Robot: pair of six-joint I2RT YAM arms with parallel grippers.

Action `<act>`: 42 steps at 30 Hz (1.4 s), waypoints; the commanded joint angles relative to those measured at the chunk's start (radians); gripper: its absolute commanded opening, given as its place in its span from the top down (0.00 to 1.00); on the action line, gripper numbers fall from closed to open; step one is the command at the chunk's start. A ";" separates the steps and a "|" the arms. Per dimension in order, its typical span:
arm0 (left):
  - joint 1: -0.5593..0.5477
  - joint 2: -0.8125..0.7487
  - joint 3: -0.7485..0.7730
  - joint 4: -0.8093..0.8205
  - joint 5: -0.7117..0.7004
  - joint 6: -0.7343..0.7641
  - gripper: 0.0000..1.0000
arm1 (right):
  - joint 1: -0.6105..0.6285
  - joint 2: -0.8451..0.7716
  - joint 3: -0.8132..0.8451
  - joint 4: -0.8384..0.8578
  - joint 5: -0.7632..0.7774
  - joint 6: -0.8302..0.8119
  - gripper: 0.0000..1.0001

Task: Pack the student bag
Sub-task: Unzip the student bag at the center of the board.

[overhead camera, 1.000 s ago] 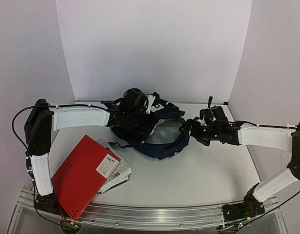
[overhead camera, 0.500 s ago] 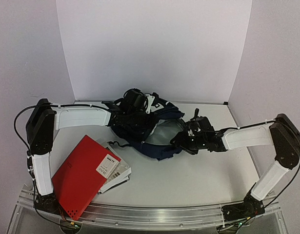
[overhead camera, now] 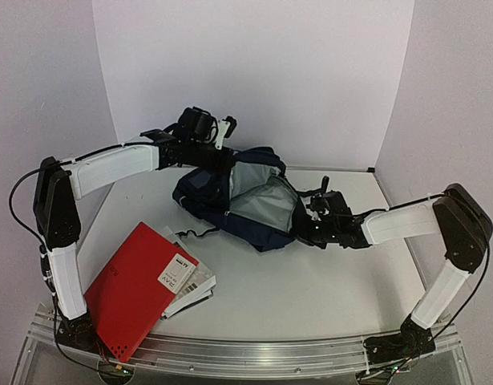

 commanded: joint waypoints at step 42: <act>0.331 -0.044 -0.076 0.309 0.611 -0.198 1.00 | 0.032 -0.198 0.256 -0.276 -0.227 -0.243 0.07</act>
